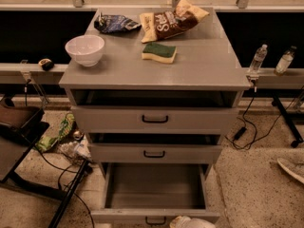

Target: Close bottom drawer

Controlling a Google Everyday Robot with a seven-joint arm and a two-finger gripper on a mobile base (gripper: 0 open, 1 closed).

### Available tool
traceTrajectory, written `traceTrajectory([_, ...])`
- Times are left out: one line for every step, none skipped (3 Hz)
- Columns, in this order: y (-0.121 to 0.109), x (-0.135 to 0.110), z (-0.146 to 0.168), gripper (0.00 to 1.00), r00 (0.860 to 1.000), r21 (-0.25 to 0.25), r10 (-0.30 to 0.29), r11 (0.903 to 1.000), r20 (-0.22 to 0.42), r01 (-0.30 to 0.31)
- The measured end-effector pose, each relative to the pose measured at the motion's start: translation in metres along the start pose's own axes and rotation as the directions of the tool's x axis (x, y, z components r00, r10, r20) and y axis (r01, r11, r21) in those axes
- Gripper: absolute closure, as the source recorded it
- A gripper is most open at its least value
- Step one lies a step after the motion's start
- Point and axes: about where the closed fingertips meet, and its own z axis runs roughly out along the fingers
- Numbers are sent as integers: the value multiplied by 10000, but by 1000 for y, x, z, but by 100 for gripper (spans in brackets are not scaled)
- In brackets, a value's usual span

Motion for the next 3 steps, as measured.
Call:
traceTrajectory([0,0,0,100,10000,1,0,10000,2,0])
traceTrajectory([-7,-5,10,100,9998,159,-5,9999,176,2])
traceTrajectory([-21,-18,17,100,9990,437,-239,9988,378,223])
